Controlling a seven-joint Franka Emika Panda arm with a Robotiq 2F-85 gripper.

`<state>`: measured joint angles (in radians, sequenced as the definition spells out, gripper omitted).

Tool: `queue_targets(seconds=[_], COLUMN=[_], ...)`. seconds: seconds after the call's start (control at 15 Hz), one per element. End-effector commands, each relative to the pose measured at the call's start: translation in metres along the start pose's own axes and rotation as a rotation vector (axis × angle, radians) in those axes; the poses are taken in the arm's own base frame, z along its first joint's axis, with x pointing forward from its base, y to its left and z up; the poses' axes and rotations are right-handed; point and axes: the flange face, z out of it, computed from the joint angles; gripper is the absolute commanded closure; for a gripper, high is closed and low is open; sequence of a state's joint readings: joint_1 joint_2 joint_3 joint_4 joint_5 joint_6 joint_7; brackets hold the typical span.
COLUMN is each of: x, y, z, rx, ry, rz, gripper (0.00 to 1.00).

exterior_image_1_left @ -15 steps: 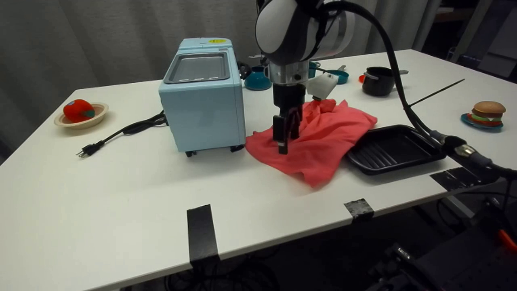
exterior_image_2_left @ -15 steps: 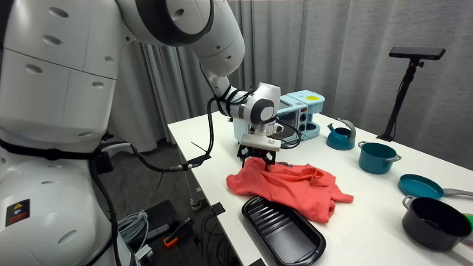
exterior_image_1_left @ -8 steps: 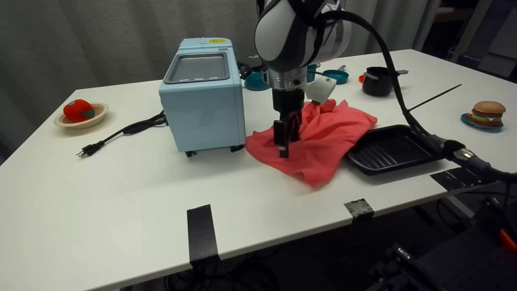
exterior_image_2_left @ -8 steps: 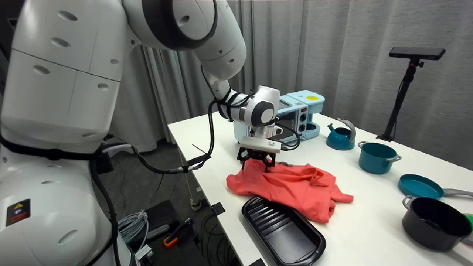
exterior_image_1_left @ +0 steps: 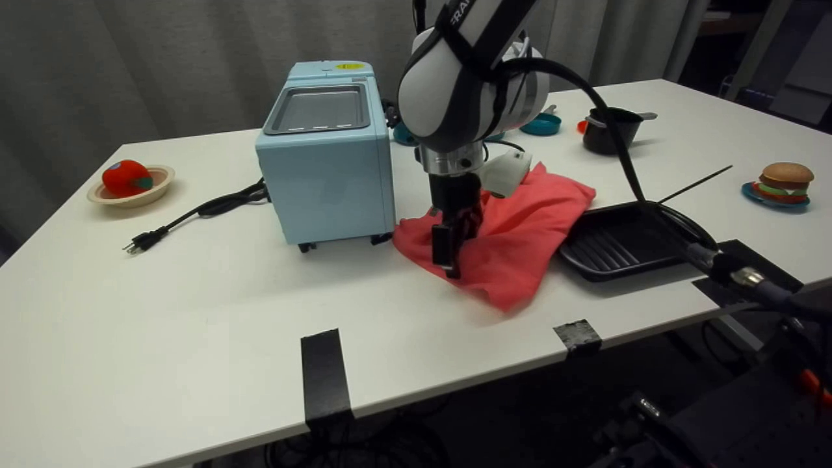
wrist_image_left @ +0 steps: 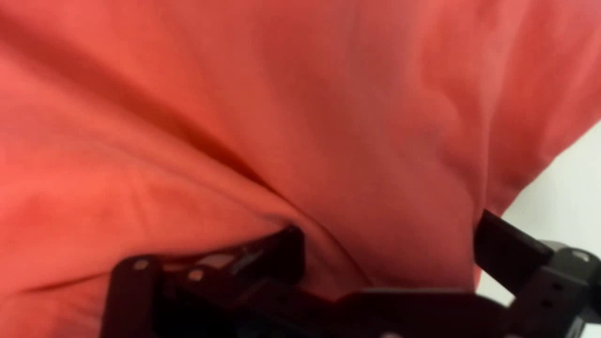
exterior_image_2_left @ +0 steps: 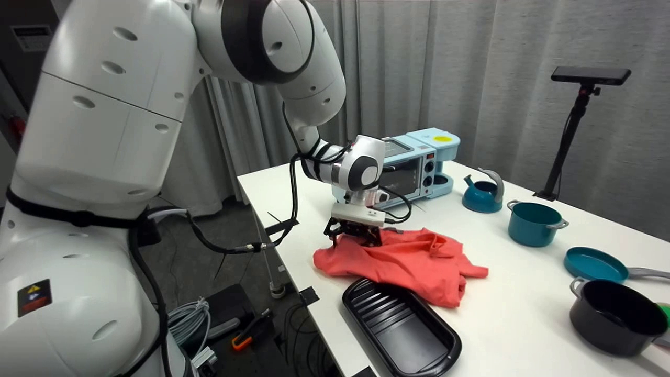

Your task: Fold the shirt

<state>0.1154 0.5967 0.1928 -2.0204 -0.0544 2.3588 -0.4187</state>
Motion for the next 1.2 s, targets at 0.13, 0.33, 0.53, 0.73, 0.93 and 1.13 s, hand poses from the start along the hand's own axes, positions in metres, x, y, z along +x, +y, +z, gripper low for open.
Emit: queue_targets(seconds=[0.13,0.33,0.53,0.73,0.93,1.13], x=[0.009,0.002,-0.006,-0.018,-0.032,-0.045], y=[-0.009,-0.002,0.007,0.021,0.031,0.041], z=[0.012,-0.004,-0.021,-0.040,-0.058,-0.075], rx=[-0.025,-0.063,-0.108,-0.138,-0.144,-0.135], ry=[-0.012,0.022,0.054,0.088,0.119,0.147], rz=[0.032,0.042,0.053,0.077,0.104,0.132], gripper=[0.00,0.34,0.58,0.80,1.00,0.98])
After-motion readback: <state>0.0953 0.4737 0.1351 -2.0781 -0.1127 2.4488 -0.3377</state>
